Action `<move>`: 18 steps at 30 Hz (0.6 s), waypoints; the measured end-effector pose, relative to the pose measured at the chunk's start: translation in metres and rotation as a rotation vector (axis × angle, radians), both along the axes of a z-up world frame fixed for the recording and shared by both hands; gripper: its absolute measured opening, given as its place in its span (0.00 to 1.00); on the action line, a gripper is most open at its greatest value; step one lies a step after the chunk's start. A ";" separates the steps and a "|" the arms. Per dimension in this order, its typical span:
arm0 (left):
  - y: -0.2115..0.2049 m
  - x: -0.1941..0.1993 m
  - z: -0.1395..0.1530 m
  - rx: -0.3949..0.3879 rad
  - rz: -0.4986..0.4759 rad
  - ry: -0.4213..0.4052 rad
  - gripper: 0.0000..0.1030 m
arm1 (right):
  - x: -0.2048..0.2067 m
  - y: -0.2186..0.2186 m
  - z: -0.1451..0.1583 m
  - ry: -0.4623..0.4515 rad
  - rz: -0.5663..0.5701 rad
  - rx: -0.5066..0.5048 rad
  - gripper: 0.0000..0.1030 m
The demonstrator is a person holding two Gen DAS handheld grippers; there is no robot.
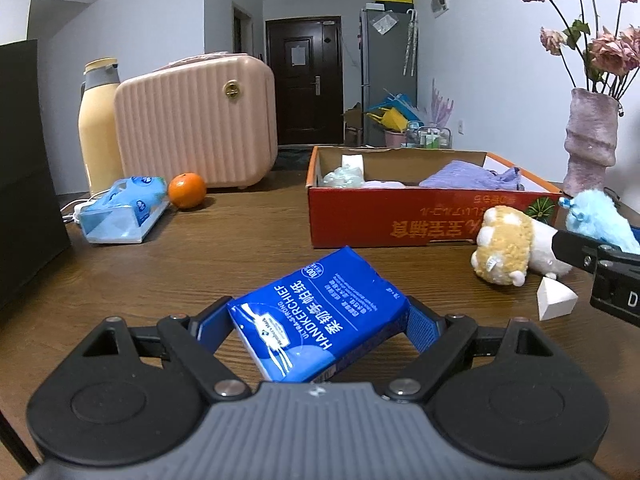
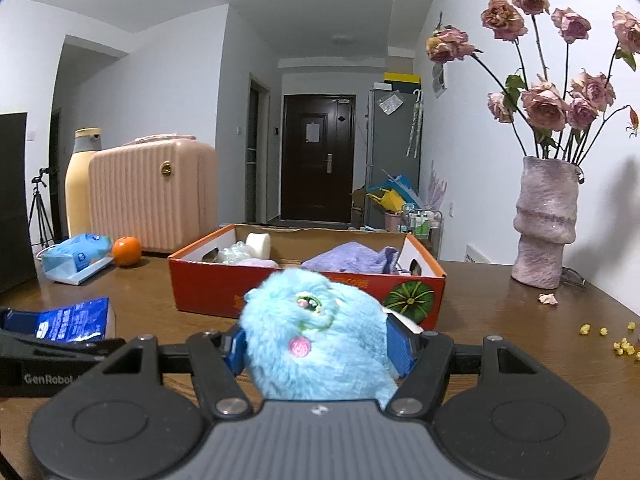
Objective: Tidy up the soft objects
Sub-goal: 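Lift the handkerchief pack and blue plush and carry both over the box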
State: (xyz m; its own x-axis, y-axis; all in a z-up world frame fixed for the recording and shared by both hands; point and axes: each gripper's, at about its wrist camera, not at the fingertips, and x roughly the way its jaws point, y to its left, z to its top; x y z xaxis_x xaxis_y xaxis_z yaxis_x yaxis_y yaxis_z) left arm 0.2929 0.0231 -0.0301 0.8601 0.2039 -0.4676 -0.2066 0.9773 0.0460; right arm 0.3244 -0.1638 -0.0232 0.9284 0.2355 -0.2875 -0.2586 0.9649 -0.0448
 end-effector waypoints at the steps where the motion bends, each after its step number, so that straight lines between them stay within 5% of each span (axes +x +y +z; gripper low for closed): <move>1: -0.002 0.001 0.000 0.002 -0.002 0.000 0.86 | 0.001 -0.001 0.000 -0.004 -0.001 0.001 0.64; 18: -0.014 0.041 0.004 -0.023 -0.023 -0.024 0.86 | 0.039 -0.005 0.002 -0.056 0.000 0.010 0.64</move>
State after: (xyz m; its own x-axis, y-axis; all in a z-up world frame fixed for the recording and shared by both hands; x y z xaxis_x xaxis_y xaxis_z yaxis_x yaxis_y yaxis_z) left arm 0.3335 0.0094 -0.0258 0.8757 0.1731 -0.4508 -0.1845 0.9827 0.0189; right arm 0.3632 -0.1690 -0.0210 0.9429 0.2380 -0.2331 -0.2559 0.9654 -0.0496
